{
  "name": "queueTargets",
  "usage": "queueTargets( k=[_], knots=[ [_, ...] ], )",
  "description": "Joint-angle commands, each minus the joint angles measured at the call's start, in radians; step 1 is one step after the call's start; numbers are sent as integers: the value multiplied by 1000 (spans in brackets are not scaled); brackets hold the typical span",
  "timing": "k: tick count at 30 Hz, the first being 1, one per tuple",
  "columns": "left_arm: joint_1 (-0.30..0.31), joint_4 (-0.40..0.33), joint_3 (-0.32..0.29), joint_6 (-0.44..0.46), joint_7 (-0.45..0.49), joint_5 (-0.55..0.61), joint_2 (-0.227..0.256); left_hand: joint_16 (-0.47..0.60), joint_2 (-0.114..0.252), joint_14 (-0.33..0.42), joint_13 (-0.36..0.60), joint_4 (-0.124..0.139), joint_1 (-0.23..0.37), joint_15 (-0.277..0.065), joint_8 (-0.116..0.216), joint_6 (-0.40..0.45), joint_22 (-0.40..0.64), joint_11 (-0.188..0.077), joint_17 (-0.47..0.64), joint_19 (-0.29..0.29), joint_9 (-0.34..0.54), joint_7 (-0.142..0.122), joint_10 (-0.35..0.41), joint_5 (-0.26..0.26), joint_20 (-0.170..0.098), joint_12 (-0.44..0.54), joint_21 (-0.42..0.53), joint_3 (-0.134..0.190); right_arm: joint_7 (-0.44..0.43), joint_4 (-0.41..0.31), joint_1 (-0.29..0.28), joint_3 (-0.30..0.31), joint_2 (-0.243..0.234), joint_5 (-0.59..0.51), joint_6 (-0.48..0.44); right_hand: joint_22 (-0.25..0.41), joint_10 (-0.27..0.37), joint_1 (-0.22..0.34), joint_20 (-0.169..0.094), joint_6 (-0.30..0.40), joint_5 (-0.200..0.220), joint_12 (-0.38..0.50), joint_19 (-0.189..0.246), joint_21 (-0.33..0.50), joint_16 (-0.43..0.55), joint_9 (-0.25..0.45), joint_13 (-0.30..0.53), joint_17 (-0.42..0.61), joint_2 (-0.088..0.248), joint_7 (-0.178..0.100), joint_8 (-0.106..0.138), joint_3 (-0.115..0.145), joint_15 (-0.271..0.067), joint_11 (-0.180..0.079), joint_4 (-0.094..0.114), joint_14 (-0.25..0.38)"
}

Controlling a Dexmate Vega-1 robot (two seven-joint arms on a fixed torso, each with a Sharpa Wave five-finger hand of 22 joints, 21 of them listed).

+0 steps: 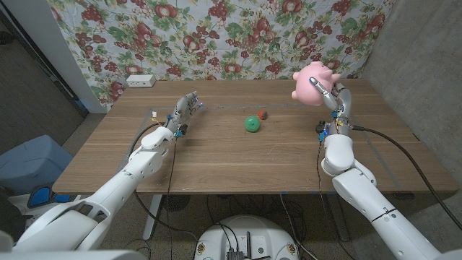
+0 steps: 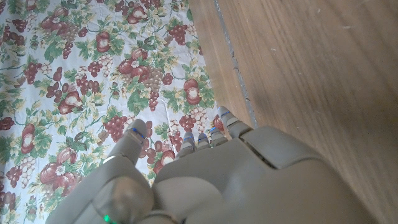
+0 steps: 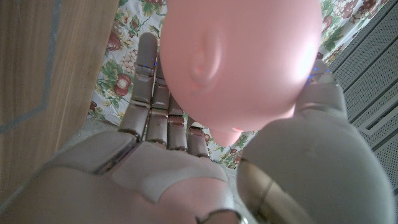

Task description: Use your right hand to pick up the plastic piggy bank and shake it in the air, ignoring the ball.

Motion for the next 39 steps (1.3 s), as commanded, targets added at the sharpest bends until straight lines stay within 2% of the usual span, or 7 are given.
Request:
queueTargets(
  k=[1, 7, 17, 27, 39],
  knots=[
    [-13, 16, 3, 3, -2, 3, -6, -2, 66, 0, 3, -3, 14, 9, 1, 0, 5, 6, 2, 8, 5, 2, -2, -2, 1, 0, -1, -3, 33, -6, 4, 5, -6, 12, -33, 4, 336, 110, -129, 439, 95, 20, -105, 9, 56, 209, 303, 592, 279, -125, 7, 280, -455, -343, 5, 322],
    [-14, 16, 4, 5, -4, 3, -6, -2, 66, 0, 3, -3, 14, 9, 1, 1, 5, 5, 2, 8, 5, 2, 0, -3, 2, 0, -3, -3, 82, -34, 4, 4, -57, 9, -75, 4, 337, 109, -126, 440, 94, 16, -107, 8, 49, 209, 301, 583, 279, -124, 7, 278, -454, -343, 4, 324],
    [-2, -3, 2, 7, 4, 3, 0, -2, 66, 1, 3, -3, 15, 9, 1, 3, 5, 6, 2, 9, 5, 0, -1, -3, 2, 0, -4, -3, 188, -96, 5, -4, -180, -17, -167, 4, 338, 108, -122, 439, 91, 13, -113, 7, 43, 208, 299, 576, 281, -123, 5, 273, -452, -341, 5, 320],
    [7, -21, 1, 10, 11, 5, 7, -1, 66, 2, 3, -3, 16, 9, 2, 5, 5, 6, 2, 10, 5, 1, -1, -3, 3, -1, -6, -3, 219, -135, 7, -17, -235, -53, -223, 4, 336, 115, -119, 439, 84, 12, -117, 6, 38, 209, 305, 556, 283, -121, 4, 260, -449, -339, 2, 323],
    [11, -39, 3, 14, 13, 9, 12, -1, 66, 3, 3, -3, 17, 10, 2, 8, 5, 5, 2, 11, 5, 1, 0, -3, 4, 0, -8, -3, 240, -192, -4, -29, -290, -106, -286, 4, 337, 114, -118, 441, 83, 8, -117, 5, 37, 207, 302, 555, 284, -122, 3, 258, -449, -337, 3, 322]
  ],
)
